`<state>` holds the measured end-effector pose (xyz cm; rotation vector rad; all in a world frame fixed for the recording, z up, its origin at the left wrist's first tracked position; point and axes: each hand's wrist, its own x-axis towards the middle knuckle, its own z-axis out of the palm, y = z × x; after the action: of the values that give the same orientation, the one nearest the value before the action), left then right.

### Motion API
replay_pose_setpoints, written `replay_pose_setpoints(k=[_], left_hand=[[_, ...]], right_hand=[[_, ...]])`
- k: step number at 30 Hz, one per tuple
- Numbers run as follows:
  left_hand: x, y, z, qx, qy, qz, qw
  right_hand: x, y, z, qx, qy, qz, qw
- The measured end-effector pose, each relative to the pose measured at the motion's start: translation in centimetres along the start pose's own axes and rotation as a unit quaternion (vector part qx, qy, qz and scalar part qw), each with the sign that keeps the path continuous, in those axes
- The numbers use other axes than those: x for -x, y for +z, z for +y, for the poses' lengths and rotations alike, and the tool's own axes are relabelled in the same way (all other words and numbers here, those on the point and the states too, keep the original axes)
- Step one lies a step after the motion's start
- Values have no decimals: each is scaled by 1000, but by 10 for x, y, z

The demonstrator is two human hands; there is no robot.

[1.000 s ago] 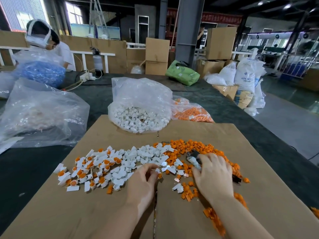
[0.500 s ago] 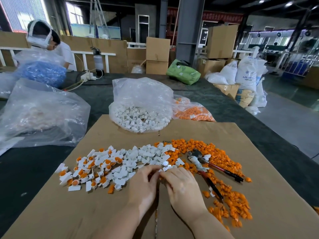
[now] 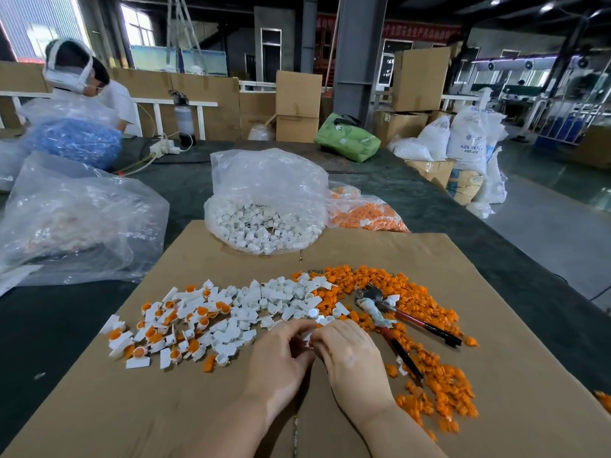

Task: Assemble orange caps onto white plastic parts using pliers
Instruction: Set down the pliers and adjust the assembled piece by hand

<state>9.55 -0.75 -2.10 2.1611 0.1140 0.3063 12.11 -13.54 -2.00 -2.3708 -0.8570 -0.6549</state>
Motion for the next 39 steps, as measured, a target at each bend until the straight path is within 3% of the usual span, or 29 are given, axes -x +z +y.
replay_pose_setpoints(k=[18, 39], left_hand=[[-2, 3, -2, -55, 30, 11, 998], [2, -2, -1, 40, -36, 32, 998]], right_hand=[[0, 0, -1, -3, 6, -16, 1000], [2, 3, 4, 12, 34, 39, 999]])
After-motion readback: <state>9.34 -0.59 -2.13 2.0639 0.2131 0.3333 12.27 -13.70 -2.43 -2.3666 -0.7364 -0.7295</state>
